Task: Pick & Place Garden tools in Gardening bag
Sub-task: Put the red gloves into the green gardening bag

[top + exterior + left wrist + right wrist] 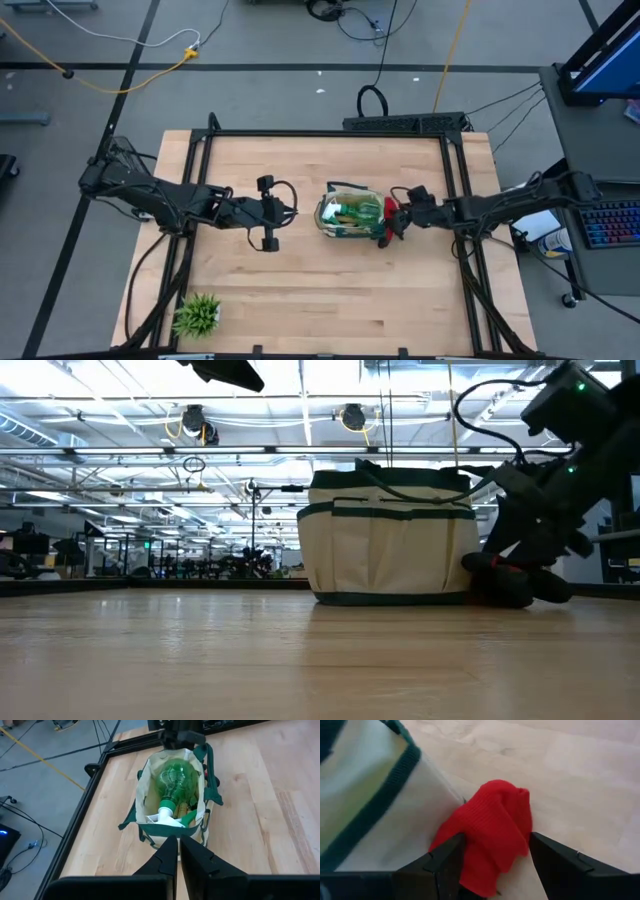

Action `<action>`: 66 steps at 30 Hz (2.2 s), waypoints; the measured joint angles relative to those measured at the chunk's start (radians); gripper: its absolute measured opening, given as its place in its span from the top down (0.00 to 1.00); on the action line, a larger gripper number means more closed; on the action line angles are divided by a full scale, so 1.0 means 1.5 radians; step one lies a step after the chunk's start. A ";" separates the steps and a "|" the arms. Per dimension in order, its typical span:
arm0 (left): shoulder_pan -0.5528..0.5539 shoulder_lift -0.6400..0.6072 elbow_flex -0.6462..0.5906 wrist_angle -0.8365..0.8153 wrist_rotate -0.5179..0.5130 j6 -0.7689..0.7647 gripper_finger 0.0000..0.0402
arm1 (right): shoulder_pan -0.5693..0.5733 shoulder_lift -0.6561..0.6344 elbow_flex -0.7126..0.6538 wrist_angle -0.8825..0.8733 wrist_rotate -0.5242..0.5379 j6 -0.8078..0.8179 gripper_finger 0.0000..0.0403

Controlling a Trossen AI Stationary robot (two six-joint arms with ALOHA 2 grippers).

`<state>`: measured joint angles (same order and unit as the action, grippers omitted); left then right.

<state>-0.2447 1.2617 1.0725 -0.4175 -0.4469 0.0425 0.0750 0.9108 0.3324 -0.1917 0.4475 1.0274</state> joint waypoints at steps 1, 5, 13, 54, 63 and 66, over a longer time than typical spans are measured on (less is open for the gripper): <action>0.000 0.000 0.000 0.000 0.000 0.000 0.94 | -0.004 0.000 -0.012 0.023 -0.003 0.000 0.46; 0.000 0.000 0.000 0.001 0.000 0.000 0.94 | -0.020 0.000 -0.052 0.087 -0.005 0.000 0.46; 0.000 0.000 0.000 0.001 0.000 0.000 0.94 | -0.029 -0.001 -0.097 0.164 -0.005 -0.059 0.53; 0.000 0.000 0.000 -0.004 0.000 0.001 0.94 | -0.029 -0.115 -0.099 0.285 -0.002 -0.318 0.99; 0.000 0.000 0.000 -0.004 0.000 0.001 0.94 | -0.029 -0.150 -0.099 0.371 -0.002 -0.423 0.99; 0.000 0.000 0.000 -0.004 0.000 -0.003 0.94 | -0.029 -0.157 -0.099 0.400 0.002 -0.468 0.99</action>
<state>-0.2447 1.2617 1.0725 -0.4232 -0.4469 0.0388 0.0322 0.6747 0.1841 0.4076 0.4503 0.3252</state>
